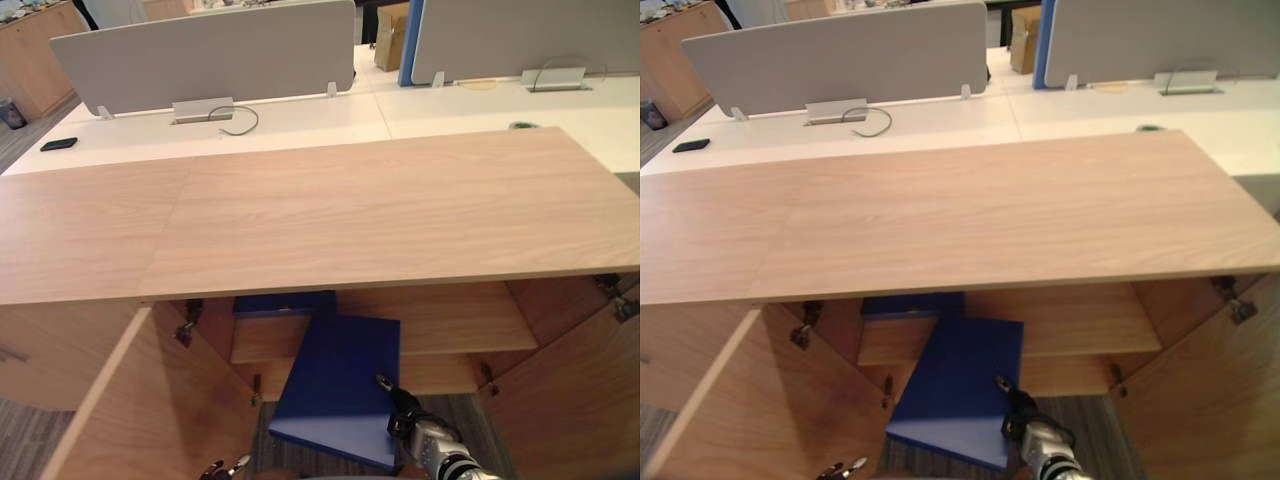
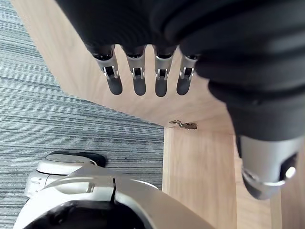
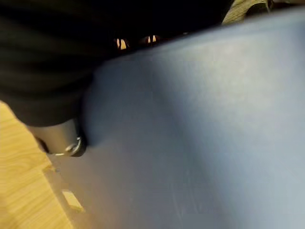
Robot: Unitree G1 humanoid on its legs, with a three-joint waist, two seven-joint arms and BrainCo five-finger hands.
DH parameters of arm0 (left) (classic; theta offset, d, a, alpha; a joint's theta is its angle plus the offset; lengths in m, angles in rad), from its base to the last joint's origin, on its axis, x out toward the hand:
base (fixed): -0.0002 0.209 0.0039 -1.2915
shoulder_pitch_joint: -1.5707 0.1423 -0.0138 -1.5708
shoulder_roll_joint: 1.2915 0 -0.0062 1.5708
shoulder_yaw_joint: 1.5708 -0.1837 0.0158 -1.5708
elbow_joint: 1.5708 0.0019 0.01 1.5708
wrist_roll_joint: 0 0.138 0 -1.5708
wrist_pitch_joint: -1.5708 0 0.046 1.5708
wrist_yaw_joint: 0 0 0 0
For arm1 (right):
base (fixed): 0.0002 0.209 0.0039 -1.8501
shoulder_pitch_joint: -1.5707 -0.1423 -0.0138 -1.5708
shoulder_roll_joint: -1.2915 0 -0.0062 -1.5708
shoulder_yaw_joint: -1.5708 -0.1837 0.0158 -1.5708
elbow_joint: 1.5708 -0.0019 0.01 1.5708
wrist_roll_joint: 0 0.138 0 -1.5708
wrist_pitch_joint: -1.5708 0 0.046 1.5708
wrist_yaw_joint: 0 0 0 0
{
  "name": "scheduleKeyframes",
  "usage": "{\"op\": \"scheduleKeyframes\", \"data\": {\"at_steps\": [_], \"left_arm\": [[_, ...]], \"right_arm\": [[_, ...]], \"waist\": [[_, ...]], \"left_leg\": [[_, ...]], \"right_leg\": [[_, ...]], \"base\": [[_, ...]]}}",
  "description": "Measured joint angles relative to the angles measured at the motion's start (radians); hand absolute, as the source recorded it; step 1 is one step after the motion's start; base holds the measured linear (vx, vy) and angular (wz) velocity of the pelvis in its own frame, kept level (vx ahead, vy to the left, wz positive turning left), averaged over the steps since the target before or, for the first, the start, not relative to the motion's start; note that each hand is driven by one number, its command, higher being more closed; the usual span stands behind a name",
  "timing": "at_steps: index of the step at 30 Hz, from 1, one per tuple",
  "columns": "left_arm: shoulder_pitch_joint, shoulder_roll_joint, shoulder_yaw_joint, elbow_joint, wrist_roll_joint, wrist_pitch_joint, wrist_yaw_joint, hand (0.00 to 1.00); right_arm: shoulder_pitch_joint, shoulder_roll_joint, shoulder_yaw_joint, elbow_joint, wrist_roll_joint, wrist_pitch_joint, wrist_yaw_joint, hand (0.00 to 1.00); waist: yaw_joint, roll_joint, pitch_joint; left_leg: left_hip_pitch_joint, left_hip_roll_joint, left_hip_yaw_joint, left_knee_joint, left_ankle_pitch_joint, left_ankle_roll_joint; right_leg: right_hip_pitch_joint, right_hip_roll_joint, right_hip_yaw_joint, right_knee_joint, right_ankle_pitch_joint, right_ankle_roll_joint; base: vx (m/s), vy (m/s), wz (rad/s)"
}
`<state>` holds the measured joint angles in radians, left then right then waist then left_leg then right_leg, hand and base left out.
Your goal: Walk over to the cabinet, pick up the folder, carry it to the office cabinet, place the folder inside the office cabinet, then close the office cabinet door
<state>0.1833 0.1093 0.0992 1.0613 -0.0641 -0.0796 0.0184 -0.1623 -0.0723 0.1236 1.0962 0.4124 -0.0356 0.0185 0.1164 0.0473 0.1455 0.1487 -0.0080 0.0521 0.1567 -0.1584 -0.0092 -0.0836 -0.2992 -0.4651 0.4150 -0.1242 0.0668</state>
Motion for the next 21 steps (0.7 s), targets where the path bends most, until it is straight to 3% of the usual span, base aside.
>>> {"op": "scheduleKeyframes", "data": {"at_steps": [1,3,7,10,11,14,18,21], "left_arm": [[0.014,-0.012,0.003,-0.001,0.0,-0.003,0.0,0.0],[0.015,-0.014,0.008,0.0,0.0,-0.003,-0.002,0.0],[0.015,-0.019,0.015,-0.002,0.006,-0.005,-0.005,0.0],[0.014,-0.015,0.014,-0.016,0.021,-0.007,-0.013,0.0],[0.012,-0.015,0.014,-0.023,0.021,-0.008,-0.018,0.0],[0.001,-0.011,0.015,-0.032,0.021,-0.008,-0.026,0.0],[-0.012,-0.019,0.045,-0.066,0.021,-0.007,-0.028,0.0],[-0.012,-0.029,0.063,-0.102,0.021,-0.008,-0.028,0.0]], "right_arm": [[0.001,-0.011,0.018,-0.008,0.0,-0.002,0.001,1.0],[0.004,-0.014,0.025,-0.027,-0.001,-0.002,0.002,1.0],[0.036,-0.057,0.034,-0.1,-0.024,-0.002,0.019,1.0],[0.041,-0.096,0.034,-0.187,-0.04,-0.003,0.049,1.0],[0.041,-0.12,0.031,-0.241,-0.025,-0.009,0.073,1.0],[0.038,-0.14,0.018,-0.324,0.021,-0.025,0.095,1.0],[0.039,-0.111,-0.025,-0.527,0.188,-0.033,0.116,1.0],[0.039,-0.058,-0.101,-0.651,0.311,-0.054,0.116,1.0]], "waist": [[-0.005,0.021,-0.014],[-0.012,0.023,-0.013],[-0.015,0.021,-0.008],[-0.021,0.014,0.004],[-0.024,0.014,0.012],[-0.03,0.017,0.036],[-0.048,0.011,0.086],[-0.048,0.011,0.106]], "left_leg": [[-0.03,0.035,-0.001,0.025,-0.018,-0.025],[-0.056,0.058,-0.013,0.034,-0.024,-0.038],[-0.081,0.065,-0.05,0.047,-0.022,-0.049],[-0.133,0.043,-0.063,0.116,-0.036,-0.054],[-0.186,0.027,-0.067,0.196,-0.067,-0.051],[-0.28,0.013,-0.071,0.345,-0.128,-0.035],[-0.462,0.003,-0.067,0.624,-0.238,-0.015],[-0.533,-0.001,-0.057,0.738,-0.29,-0.005]], "right_leg": [[0.007,0.043,-0.021,-0.044,0.009,-0.009],[0.004,0.069,-0.045,-0.061,0.006,-0.015],[0.003,0.063,-0.085,-0.05,-0.005,-0.023],[-0.016,0.018,-0.102,0.007,-0.019,-0.016],[-0.044,-0.018,-0.106,0.062,-0.039,-0.013],[-0.097,-0.062,-0.108,0.154,-0.073,-0.01],[-0.218,-0.149,-0.1,0.375,-0.151,-0.009],[-0.276,-0.195,-0.082,0.48,-0.195,0.001]], "base": [[0.0,-0.154,-0.01],[0.01,-0.165,0.13],[0.0,-0.048,0.29],[-0.05,0.073,0.29],[-0.09,0.115,0.36],[-0.14,0.118,0.3],[-0.19,0.098,0.22],[-0.12,0.068,0.14]]}}
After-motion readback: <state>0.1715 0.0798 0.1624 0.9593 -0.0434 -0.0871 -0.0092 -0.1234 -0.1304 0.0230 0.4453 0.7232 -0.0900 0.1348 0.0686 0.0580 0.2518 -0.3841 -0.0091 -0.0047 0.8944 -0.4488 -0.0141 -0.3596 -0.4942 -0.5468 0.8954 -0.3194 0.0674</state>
